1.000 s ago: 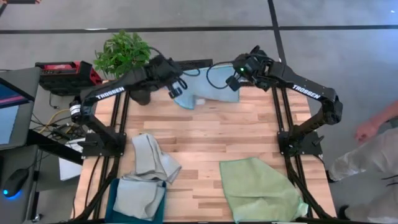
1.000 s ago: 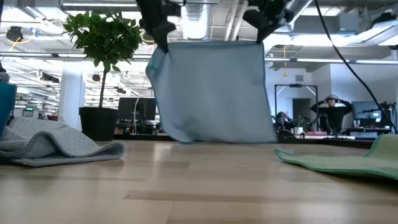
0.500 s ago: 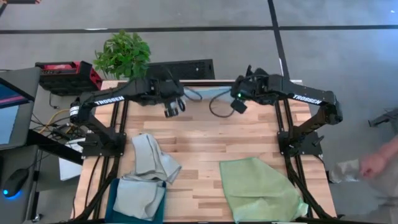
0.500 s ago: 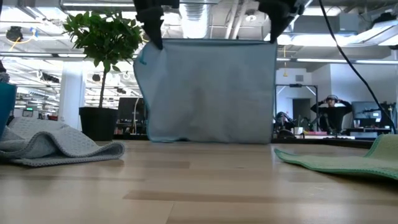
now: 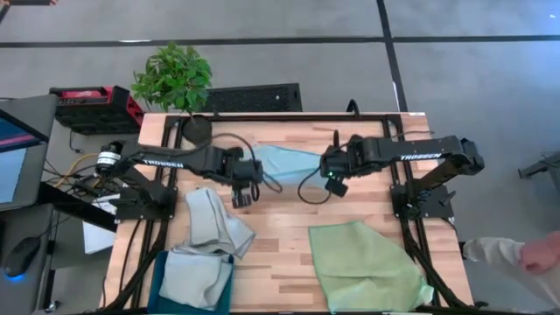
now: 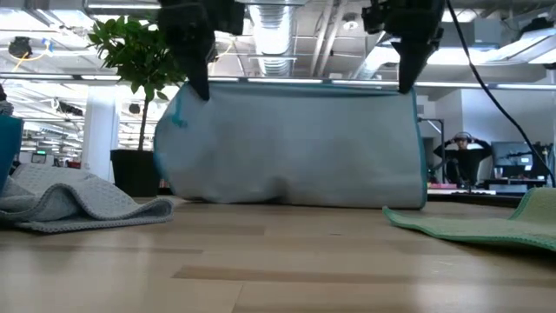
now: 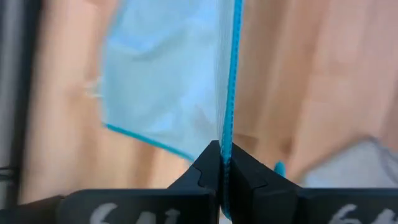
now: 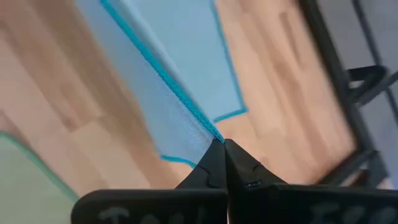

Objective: Fold microfiber towels
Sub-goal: Fold the blue microfiber towel

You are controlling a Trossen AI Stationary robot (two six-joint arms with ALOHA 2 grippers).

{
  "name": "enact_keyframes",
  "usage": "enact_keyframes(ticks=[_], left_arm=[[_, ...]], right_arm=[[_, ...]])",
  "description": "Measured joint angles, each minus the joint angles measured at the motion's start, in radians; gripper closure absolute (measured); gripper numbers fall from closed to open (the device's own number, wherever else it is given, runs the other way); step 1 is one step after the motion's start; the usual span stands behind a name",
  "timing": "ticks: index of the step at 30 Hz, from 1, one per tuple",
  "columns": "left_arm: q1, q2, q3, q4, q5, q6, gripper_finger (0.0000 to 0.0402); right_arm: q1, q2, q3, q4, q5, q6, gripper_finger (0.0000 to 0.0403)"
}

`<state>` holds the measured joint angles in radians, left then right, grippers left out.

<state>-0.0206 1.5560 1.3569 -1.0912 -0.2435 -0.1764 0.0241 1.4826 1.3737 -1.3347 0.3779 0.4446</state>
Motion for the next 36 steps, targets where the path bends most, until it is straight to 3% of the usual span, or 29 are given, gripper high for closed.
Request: enact_keyframes(ticks=[10, 23, 30, 36], left_arm=[[-0.100, 0.000, -0.097, 0.082, 0.027, -0.108, 0.0401], [-0.140, 0.000, -0.102, 0.085, 0.029, -0.176, 0.0401], [-0.143, 0.000, -0.102, 0.092, 0.045, -0.166, 0.0401], [-0.065, 0.000, -0.101, 0.099, 0.014, -0.109, 0.0401]], right_arm=[[0.152, -0.001, -0.061, 0.087, -0.037, 0.213, 0.0400], [0.278, 0.011, -0.232, 0.315, -0.122, 0.488, 0.0400], [0.294, 0.011, -0.232, 0.306, -0.108, 0.543, 0.0400], [0.243, 0.011, -0.233, 0.251, -0.017, 0.543, 0.0400]])
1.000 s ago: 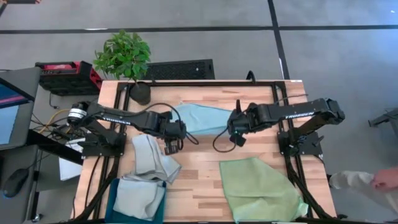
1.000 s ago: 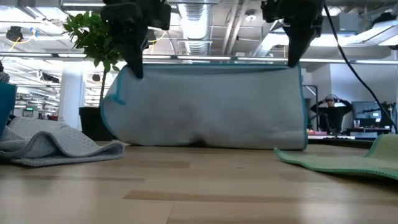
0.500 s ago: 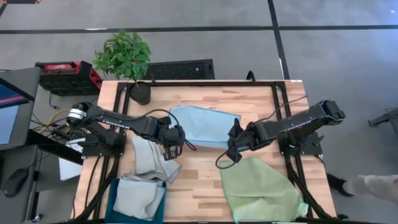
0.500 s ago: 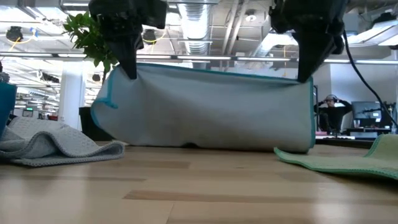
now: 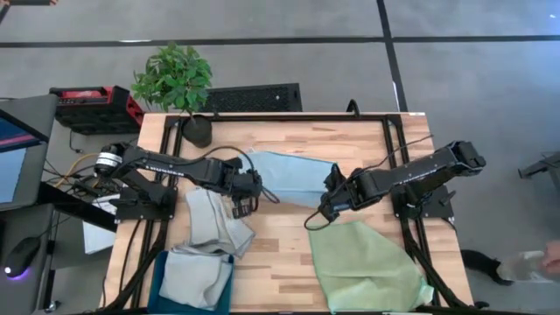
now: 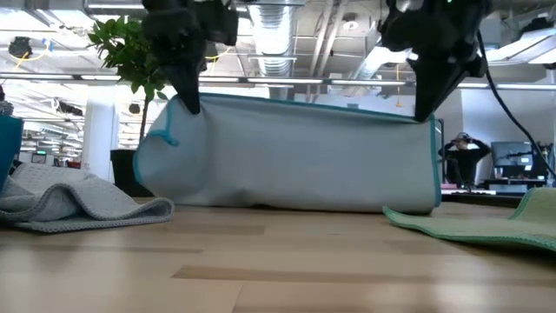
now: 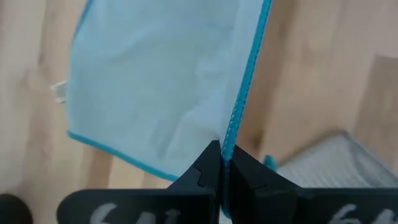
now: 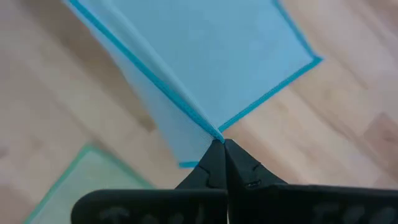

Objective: Fold microfiber towels
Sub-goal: Fold the blue microfiber towel

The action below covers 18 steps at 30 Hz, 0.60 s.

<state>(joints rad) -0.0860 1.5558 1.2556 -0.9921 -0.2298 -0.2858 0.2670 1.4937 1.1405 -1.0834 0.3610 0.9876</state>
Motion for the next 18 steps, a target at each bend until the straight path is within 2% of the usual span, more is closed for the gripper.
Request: enact_keyframes(ticks=[9, 18], left_arm=[[0.132, 0.002, 0.001, 0.006, 0.000, 0.060, 0.0401], [0.244, 0.117, 0.000, 0.044, 0.041, 0.206, 0.0401]], right_arm=[[-0.122, -0.001, -0.084, 0.087, 0.005, -0.071, 0.0400], [-0.248, -0.002, -0.111, 0.117, 0.002, -0.187, 0.0400]])
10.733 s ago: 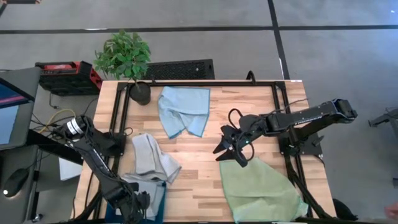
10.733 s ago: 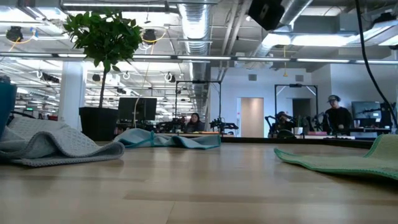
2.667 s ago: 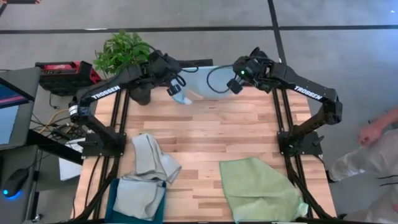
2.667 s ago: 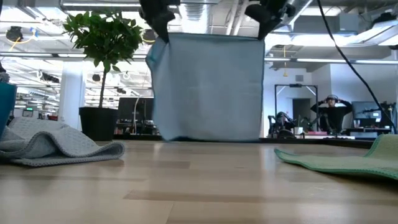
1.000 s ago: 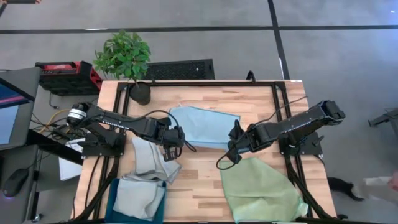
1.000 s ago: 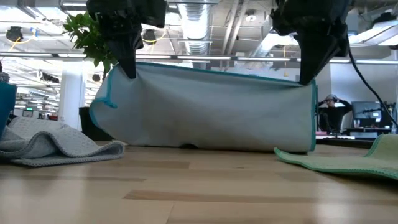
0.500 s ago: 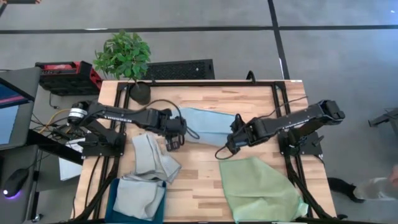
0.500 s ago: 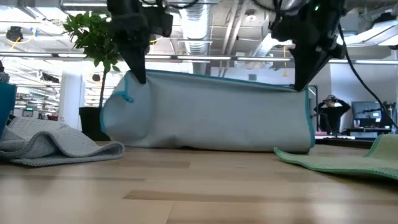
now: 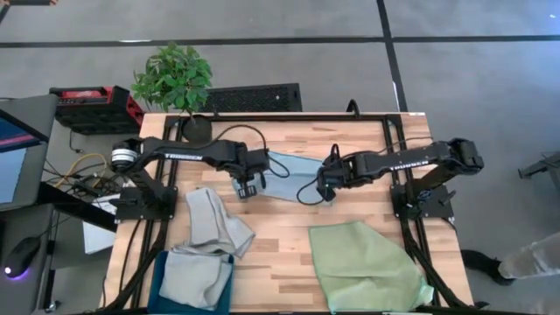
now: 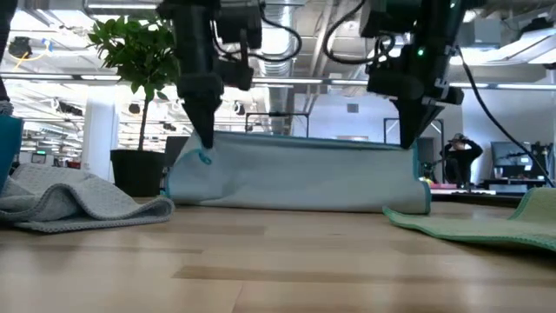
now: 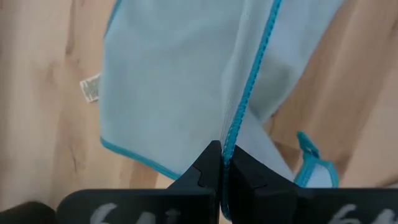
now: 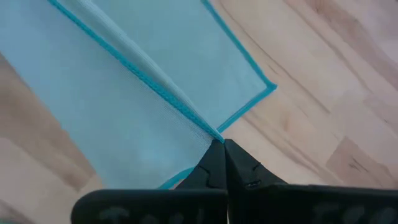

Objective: Fold microfiber towels
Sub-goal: Fold the blue microfiber towel

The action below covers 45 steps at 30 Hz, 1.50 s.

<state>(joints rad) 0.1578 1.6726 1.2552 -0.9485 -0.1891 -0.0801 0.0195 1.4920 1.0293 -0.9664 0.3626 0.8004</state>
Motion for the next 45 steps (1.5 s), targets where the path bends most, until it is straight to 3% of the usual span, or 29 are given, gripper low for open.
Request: enact_keyframes(ticks=[13, 23, 27, 33, 38, 45], left_arm=[[0.165, 0.034, 0.000, 0.026, 0.010, 0.082, 0.0401], [0.201, 0.032, 0.000, 0.098, 0.007, 0.129, 0.0401], [0.201, 0.032, 0.000, 0.110, 0.004, 0.138, 0.0401], [0.203, 0.066, -0.001, 0.118, -0.016, 0.173, 0.0401], [0.204, 0.095, 0.002, 0.121, -0.079, 0.178, 0.0395], [0.212, 0.096, 0.004, 0.121, -0.086, 0.181, 0.0344]], right_arm=[[-0.135, 0.001, -0.043, 0.128, -0.024, -0.155, 0.0400], [-0.206, 0.001, -0.044, 0.130, -0.031, -0.226, 0.0400], [-0.204, 0.002, -0.045, 0.127, -0.093, -0.226, 0.0399], [-0.198, 0.002, -0.045, 0.134, -0.098, -0.226, 0.0398], [-0.198, 0.002, -0.045, 0.137, -0.102, -0.226, 0.0379], [-0.200, 0.002, -0.046, 0.139, -0.103, -0.225, 0.0334]])
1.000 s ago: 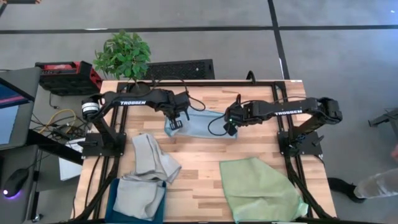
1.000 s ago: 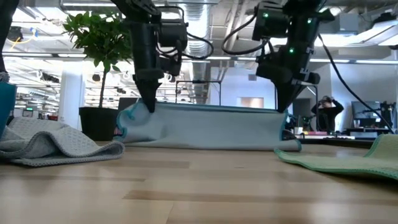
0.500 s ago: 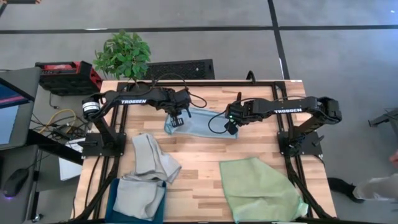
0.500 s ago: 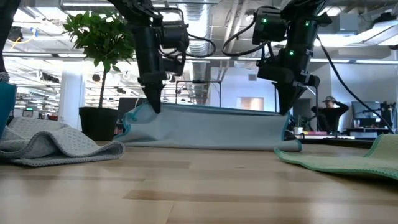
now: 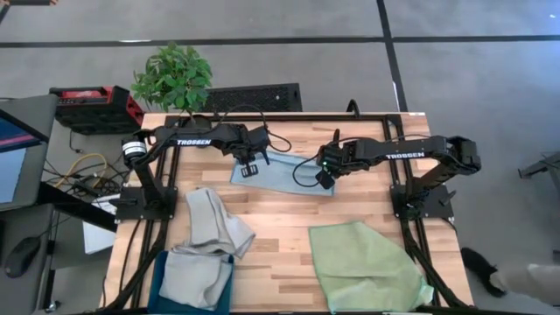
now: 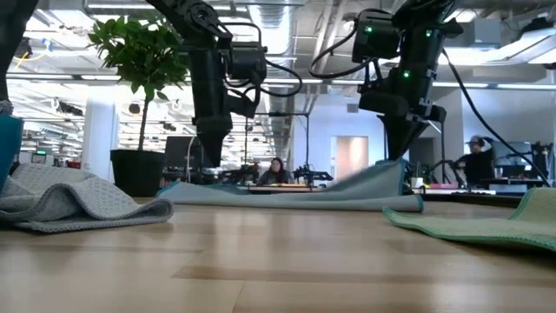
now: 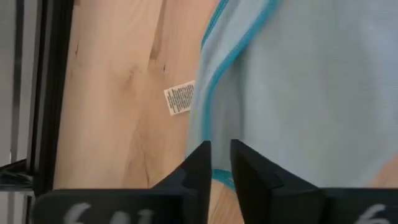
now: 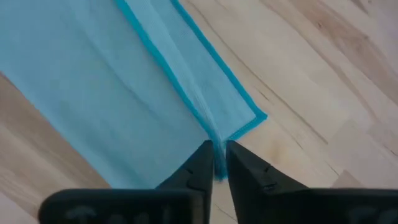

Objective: Fold microfiber towels
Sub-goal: Fold the blue microfiber towel

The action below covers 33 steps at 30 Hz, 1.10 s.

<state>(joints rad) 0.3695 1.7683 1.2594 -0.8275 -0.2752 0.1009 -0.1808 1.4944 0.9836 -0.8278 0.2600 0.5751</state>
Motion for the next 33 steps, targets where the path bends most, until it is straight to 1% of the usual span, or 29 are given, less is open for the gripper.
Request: enact_keyframes(ticks=[4, 9, 12, 13, 15, 18, 21, 26, 29, 33], left_arm=[[0.005, 0.000, 0.001, 0.003, 0.000, -0.007, 0.0307], [0.009, 0.000, 0.001, -0.014, 0.018, -0.044, 0.0279], [0.008, -0.006, 0.001, -0.043, 0.085, -0.068, 0.0274], [0.004, -0.013, 0.001, -0.053, 0.122, -0.066, 0.0274], [-0.004, -0.032, 0.001, -0.079, 0.206, -0.051, 0.0274], [-0.021, -0.069, 0.001, -0.086, 0.301, -0.063, 0.0274], [-0.045, -0.119, 0.001, -0.087, 0.328, -0.069, 0.0274], [-0.074, -0.206, 0.002, -0.081, 0.316, -0.099, 0.0274], [-0.082, -0.250, 0.002, -0.081, 0.315, -0.126, 0.0274], [-0.089, -0.295, 0.002, -0.081, 0.313, -0.166, 0.0274]], right_arm=[[-0.005, 0.000, 0.000, 0.002, 0.000, 0.000, 0.0303], [-0.019, 0.000, 0.000, 0.002, 0.000, 0.000, 0.0243], [-0.020, 0.000, 0.001, 0.003, -0.025, -0.028, 0.0210], [-0.020, 0.000, 0.001, 0.004, -0.047, -0.063, 0.0202], [-0.011, 0.000, 0.001, 0.006, -0.124, -0.162, 0.0189], [0.013, 0.000, 0.001, 0.010, -0.247, -0.291, 0.0181], [0.048, 0.000, 0.001, 0.036, -0.310, -0.400, 0.0179], [0.098, 0.000, 0.002, 0.055, -0.314, -0.592, 0.0179], [0.105, 0.000, -0.007, 0.081, -0.314, -0.623, 0.0179], [0.105, 0.000, -0.067, 0.165, -0.313, -0.605, 0.0180]])
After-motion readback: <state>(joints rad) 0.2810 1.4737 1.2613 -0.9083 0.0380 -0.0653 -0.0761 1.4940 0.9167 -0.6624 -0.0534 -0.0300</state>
